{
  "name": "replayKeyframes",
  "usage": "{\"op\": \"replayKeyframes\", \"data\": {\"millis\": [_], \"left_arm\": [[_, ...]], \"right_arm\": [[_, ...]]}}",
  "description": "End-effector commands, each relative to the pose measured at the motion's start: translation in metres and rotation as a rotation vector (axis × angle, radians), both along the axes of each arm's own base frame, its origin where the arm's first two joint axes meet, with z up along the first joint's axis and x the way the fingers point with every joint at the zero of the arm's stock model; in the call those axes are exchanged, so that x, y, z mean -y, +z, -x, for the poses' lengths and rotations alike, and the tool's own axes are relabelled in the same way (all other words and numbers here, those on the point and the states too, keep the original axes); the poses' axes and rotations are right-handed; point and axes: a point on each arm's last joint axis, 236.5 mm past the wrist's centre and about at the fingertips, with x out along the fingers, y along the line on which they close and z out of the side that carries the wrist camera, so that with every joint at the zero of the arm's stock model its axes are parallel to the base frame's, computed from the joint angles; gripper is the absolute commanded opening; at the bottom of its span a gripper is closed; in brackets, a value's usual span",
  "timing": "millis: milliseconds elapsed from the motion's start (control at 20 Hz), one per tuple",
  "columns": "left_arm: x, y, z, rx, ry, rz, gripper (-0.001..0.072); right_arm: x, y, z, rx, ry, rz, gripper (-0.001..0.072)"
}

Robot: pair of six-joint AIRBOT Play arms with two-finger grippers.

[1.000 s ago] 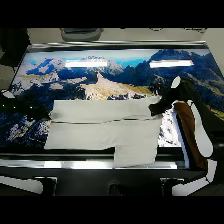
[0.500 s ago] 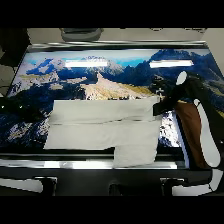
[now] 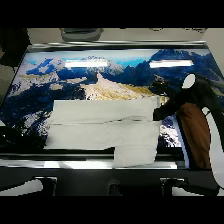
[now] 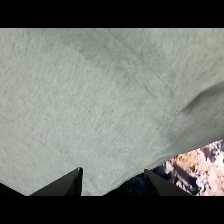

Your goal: Fold the shirts.

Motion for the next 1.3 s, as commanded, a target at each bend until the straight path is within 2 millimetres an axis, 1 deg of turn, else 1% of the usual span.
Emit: {"op": "replayKeyframes", "data": {"millis": [0,150,300,350,400,500,550,650,700,750,850,900,950,1100,1250], "left_arm": [[0.006,-0.014,0.002,0.043,0.017,-0.002,0.0439],[0.01,-0.013,-0.017,0.105,0.071,0.01,0.0433],[0.011,-0.013,-0.026,0.136,0.098,0.018,0.0229],[0.012,-0.012,-0.026,0.133,0.096,0.021,0.01],[0.014,-0.011,-0.025,0.138,0.084,0.03,0.0039],[0.018,-0.009,-0.026,0.153,0.065,0.054,0.003],[0.019,-0.008,-0.027,0.158,0.062,0.061,0.003],[0.021,-0.006,-0.029,0.168,0.061,0.069,0.003],[0.022,-0.006,-0.029,0.174,0.055,0.075,0.003],[0.023,-0.005,-0.029,0.174,0.047,0.078,0.003],[0.023,-0.005,-0.028,0.174,0.044,0.08,0.003],[0.023,-0.005,-0.028,0.177,0.038,0.081,0.003],[0.025,-0.004,-0.027,0.18,0.026,0.088,0.003],[0.027,-0.003,-0.025,0.184,-0.003,0.103,0.003],[0.027,-0.003,-0.025,0.185,-0.002,0.103,0.003]], "right_arm": [[-0.005,0.005,0.002,0.02,0.016,-0.024,0.0476],[-0.005,0.006,0.002,0.02,0.02,-0.024,0.0476],[-0.005,0.006,0.006,0.004,0.024,-0.026,0.0475],[-0.005,0.006,0.008,-0.006,0.028,-0.026,0.0475],[-0.005,0.006,0.011,-0.016,0.03,-0.027,0.0475],[-0.007,0.007,0.017,-0.037,0.035,-0.034,0.0475],[-0.011,0.006,0.023,-0.045,0.033,-0.052,0.0476],[-0.02,0.004,0.04,-0.01,0.005,-0.091,0.0477],[-0.021,0.002,0.051,0.013,-0.021,-0.089,0.0483],[-0.018,-0.004,0.07,0.015,-0.04,-0.077,0.052],[-0.012,-0.022,0.116,-0.048,-0.069,-0.043,0.052],[-0.012,-0.031,0.136,-0.077,-0.076,-0.04,0.0519],[-0.012,-0.042,0.151,-0.095,-0.107,-0.034,0.0519],[-0.011,-0.071,0.178,-0.142,-0.177,-0.022,0.0519],[-0.012,-0.088,0.19,-0.172,-0.203,-0.02,0.0519]]}}
